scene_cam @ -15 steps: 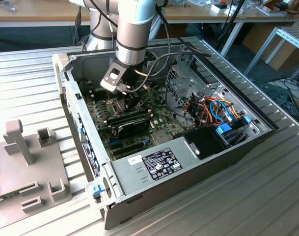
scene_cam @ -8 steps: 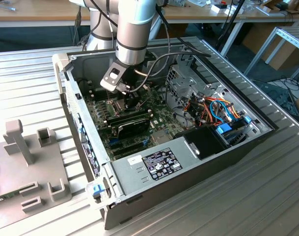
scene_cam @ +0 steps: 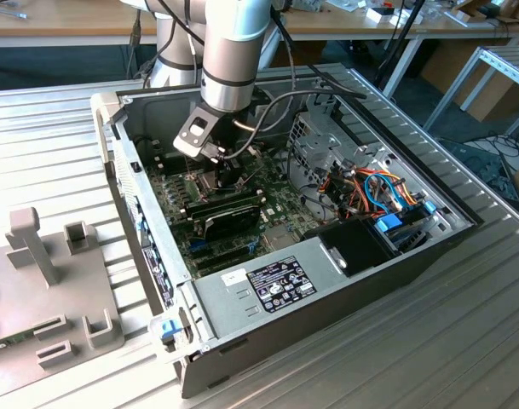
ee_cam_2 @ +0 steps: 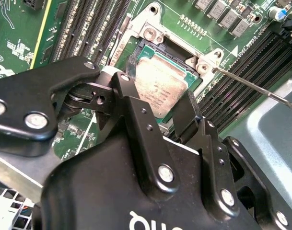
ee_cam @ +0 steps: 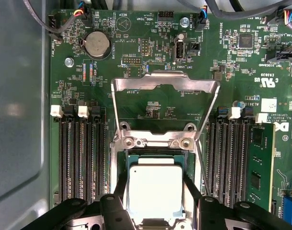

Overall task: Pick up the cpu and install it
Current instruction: 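Place the cpu into insertion slot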

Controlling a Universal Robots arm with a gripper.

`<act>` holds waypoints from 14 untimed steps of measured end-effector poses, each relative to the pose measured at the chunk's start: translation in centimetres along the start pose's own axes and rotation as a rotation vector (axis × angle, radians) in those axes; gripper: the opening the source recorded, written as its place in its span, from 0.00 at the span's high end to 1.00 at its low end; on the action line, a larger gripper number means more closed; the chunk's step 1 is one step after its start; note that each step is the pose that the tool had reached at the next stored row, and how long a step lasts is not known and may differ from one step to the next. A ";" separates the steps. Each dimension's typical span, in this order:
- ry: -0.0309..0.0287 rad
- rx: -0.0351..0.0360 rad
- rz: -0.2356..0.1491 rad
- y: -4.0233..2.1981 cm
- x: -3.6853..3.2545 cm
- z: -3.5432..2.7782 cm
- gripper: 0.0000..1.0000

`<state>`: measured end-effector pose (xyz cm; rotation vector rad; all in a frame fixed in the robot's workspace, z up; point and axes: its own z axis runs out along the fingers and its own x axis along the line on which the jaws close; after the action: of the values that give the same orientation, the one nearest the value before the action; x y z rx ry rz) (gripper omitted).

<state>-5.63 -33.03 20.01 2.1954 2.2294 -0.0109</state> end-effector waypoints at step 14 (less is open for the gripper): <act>-0.0001 0.0000 0.000 0.00 0.00 0.26 0.45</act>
<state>-5.63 -33.03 19.75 2.1953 2.2294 -0.0110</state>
